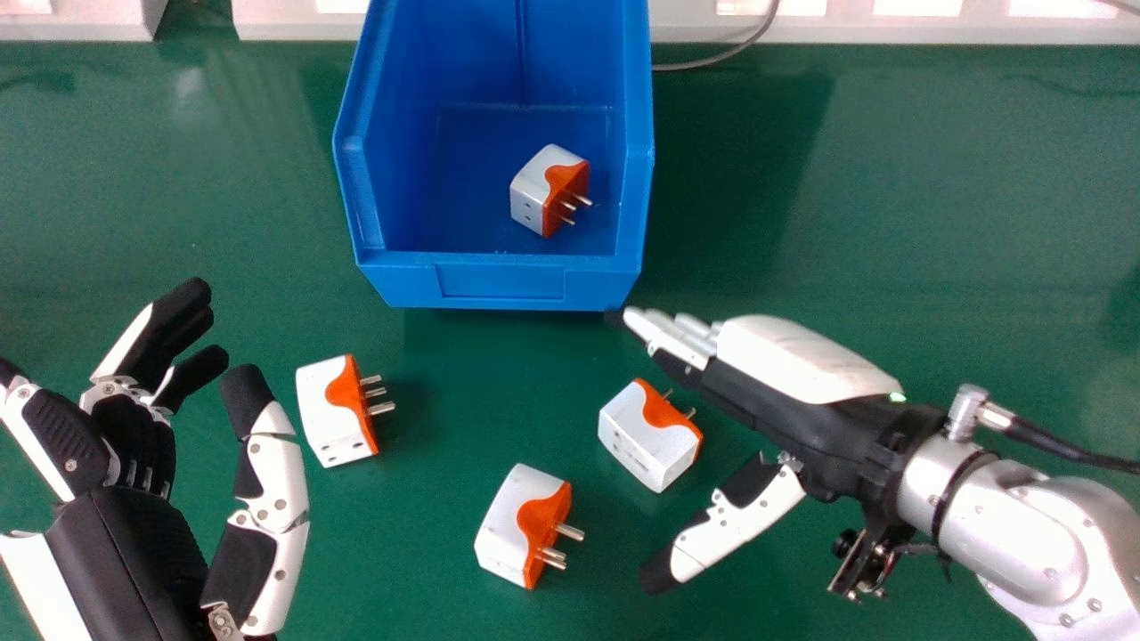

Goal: Pick all objects and put in blue box

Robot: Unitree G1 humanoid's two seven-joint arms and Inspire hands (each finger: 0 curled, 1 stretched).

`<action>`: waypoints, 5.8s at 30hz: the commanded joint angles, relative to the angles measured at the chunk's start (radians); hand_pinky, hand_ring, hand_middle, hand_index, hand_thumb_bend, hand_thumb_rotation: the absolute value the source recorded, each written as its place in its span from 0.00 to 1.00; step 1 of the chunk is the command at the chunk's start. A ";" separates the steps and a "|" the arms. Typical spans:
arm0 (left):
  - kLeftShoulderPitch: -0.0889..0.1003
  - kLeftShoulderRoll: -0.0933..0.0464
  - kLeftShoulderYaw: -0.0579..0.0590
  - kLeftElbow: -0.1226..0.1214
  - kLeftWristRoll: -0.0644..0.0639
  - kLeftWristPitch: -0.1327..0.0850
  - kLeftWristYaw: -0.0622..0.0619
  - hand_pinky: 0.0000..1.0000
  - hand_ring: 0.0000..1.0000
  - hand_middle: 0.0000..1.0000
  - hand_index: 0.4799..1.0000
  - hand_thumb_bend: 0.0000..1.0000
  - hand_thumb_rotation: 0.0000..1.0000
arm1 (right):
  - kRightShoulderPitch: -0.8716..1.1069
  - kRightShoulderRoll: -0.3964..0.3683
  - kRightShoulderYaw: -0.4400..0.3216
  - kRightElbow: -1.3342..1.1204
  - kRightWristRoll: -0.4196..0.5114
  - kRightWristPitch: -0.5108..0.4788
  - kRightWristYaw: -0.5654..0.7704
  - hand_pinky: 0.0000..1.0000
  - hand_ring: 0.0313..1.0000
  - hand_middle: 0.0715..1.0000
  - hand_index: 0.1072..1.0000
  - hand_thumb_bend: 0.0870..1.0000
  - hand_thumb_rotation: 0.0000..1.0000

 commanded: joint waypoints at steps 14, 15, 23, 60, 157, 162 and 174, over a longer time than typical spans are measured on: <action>-0.027 -0.084 -0.006 -0.023 0.019 0.006 0.006 0.68 0.74 0.73 0.48 0.24 0.00 | -0.239 0.079 0.105 0.164 -0.110 -0.072 0.038 1.00 1.00 1.00 1.00 0.96 0.30; -0.028 -0.087 -0.006 -0.025 0.023 0.010 0.008 0.68 0.74 0.73 0.48 0.24 0.00 | -0.250 0.082 0.111 0.180 -0.122 -0.079 0.036 1.00 1.00 1.00 0.99 0.96 0.30; -0.028 -0.087 -0.006 -0.032 0.033 0.015 0.012 0.69 0.74 0.73 0.48 0.25 0.00 | -0.311 0.090 0.137 0.266 -0.171 -0.126 0.040 1.00 1.00 1.00 0.96 0.95 0.26; 0.008 -0.081 -0.023 -0.045 0.013 -0.002 -0.003 0.70 0.75 0.74 0.49 0.25 0.00 | -0.280 0.102 0.125 0.381 -0.347 -0.238 -0.310 0.32 0.41 0.45 0.48 0.45 0.00; -0.118 -0.070 0.052 0.019 0.053 -0.002 0.023 0.66 0.73 0.74 0.48 0.24 0.00 | -1.127 0.501 0.394 1.564 -0.535 -0.139 -1.146 0.89 1.00 1.00 1.00 1.00 0.22; -0.109 -0.076 0.048 0.016 0.059 -0.001 0.027 0.66 0.73 0.73 0.48 0.24 0.00 | -1.124 0.506 0.388 1.560 -0.523 -0.114 -1.171 0.95 1.00 1.00 1.00 1.00 0.26; -0.041 -0.080 0.005 -0.003 0.057 -0.025 0.024 0.68 0.75 0.74 0.50 0.24 0.00 | -1.081 0.477 0.217 1.398 -0.330 -0.137 -1.145 1.00 1.00 1.00 1.00 1.00 0.35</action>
